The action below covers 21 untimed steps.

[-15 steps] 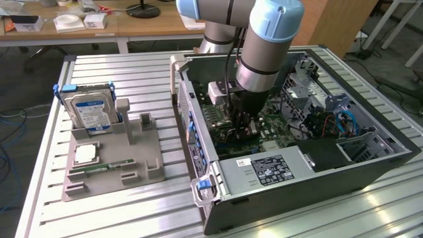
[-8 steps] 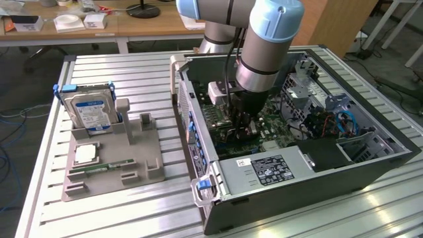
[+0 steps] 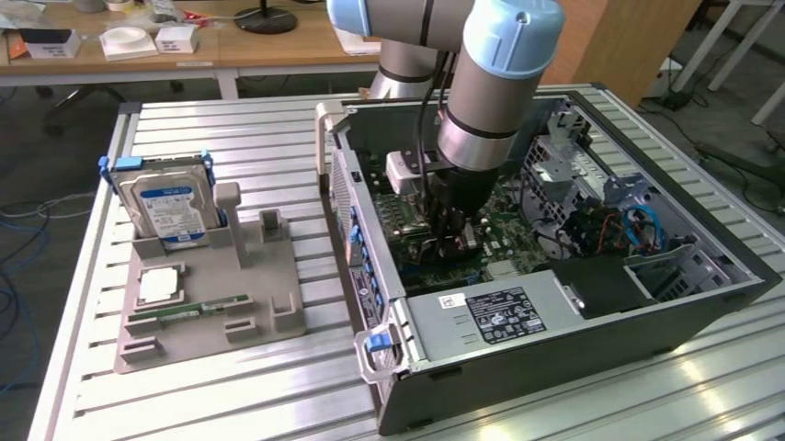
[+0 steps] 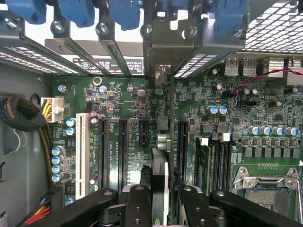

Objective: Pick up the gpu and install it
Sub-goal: 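Insert the gpu into the slot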

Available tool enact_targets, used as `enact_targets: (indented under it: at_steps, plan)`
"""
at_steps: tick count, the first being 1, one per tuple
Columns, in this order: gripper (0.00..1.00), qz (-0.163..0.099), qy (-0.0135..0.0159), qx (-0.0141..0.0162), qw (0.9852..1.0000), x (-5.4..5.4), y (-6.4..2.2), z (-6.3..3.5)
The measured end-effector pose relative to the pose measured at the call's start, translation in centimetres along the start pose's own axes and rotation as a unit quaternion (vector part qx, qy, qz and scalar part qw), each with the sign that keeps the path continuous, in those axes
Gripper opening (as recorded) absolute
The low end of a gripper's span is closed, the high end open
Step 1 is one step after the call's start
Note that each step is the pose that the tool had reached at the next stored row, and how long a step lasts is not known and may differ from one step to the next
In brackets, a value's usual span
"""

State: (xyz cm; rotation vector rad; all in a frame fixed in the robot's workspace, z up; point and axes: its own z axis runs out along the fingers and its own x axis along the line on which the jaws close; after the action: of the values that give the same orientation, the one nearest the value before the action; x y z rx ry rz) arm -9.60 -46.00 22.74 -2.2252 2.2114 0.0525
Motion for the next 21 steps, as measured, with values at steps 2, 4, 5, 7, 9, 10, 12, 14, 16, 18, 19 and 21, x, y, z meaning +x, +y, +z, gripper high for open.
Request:
enact_targets:
  at_steps: [2,4,5,7,9,10,12,14,16,18,19,21]
  plan:
    - [0.27,0.0,0.0,0.0,1.0,0.0,0.0,0.0]
    - [0.27,0.0,-0.0016,0.0004,1.0,0.0,0.03,0.12]
    - [0.27,0.0,-0.0015,0.0006,1.0,0.0,0.03,0.11]
    - [0.33,0.0,-0.0001,0.0001,1.0,0.0,0.01,-0.06]
    - [0.33,0.0,-0.0002,0.0007,1.0,0.0,0.02,-0.23]
    - [0.33,0.0,0.0,0.0009,1.0,0.0,0.04,-0.36]
    - [0.33,0.0,0.0,0.0018,1.0,0.0,0.08,-0.63]
    - [0.33,0.0,0.0,0.0026,1.0,0.0,0.09,-0.96]
    - [0.33,0.0,0.0,0.0033,1.0,0.0,0.12,-1.33]
    - [0.33,0.0,0.0,0.0043,1.0,0.0,0.15,-1.71]
    - [0.33,0.0,0.0,0.0049,1.0,-0.1,0.17,-1.89]
    - [0.33,0.0,0.0,0.0061,1.0,-0.1,0.19,-2.23]
